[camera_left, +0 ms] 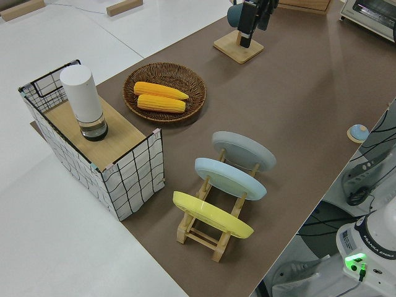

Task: Pick gray plate from low plate rack and place it on table with left arm
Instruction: 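Move the left gripper down toward the gray plate in the low rack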

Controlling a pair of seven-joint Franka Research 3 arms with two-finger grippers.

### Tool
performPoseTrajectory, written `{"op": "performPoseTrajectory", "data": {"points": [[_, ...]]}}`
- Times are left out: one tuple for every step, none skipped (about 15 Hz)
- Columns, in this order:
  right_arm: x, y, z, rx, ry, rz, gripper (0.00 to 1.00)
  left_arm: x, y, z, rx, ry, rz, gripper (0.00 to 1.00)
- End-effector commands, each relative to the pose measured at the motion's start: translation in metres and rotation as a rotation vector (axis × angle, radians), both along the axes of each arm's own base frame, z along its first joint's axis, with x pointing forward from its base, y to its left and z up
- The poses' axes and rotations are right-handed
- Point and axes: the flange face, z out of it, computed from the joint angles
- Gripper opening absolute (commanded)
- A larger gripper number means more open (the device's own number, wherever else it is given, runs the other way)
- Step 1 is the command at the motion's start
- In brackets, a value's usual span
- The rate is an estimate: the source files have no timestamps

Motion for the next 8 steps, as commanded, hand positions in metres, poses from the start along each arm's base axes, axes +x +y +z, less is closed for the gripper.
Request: {"op": "performPoseTrajectory", "data": {"points": [[-0.0023, -0.0017, 0.0045, -0.003, 0.004, -0.017, 0.983, -0.0012, -0.0097, -0.0107, -0.004, -0.012, 0.128, 0.99], [-0.0023, -0.0017, 0.0045, -0.003, 0.004, -0.017, 0.983, -0.0017, -0.0093, -0.01, -0.007, -0.013, 0.136, 0.99], [-0.0023, -0.0017, 0.0045, -0.003, 0.004, -0.017, 0.983, -0.0017, -0.0091, -0.01, -0.006, -0.013, 0.134, 0.99], [-0.0023, -0.0017, 0.0045, -0.003, 0.004, -0.017, 0.983, -0.0017, -0.0089, -0.01, -0.005, -0.013, 0.13, 0.99], [-0.0023, -0.0017, 0.0045, -0.003, 0.004, -0.017, 0.983, -0.0018, -0.0098, -0.0101, -0.005, -0.011, 0.119, 0.99], [-0.0023, -0.0017, 0.0045, -0.003, 0.004, -0.017, 0.983, -0.0025, -0.0096, -0.0101, -0.003, -0.01, 0.116, 0.99], [-0.0023, -0.0017, 0.0045, -0.003, 0.004, -0.017, 0.983, -0.002, -0.0121, -0.0109, -0.003, -0.008, 0.121, 0.99], [-0.0023, -0.0017, 0.0045, -0.003, 0.004, -0.017, 0.983, -0.0023, -0.0121, -0.0112, -0.003, -0.005, 0.113, 0.99]]}}
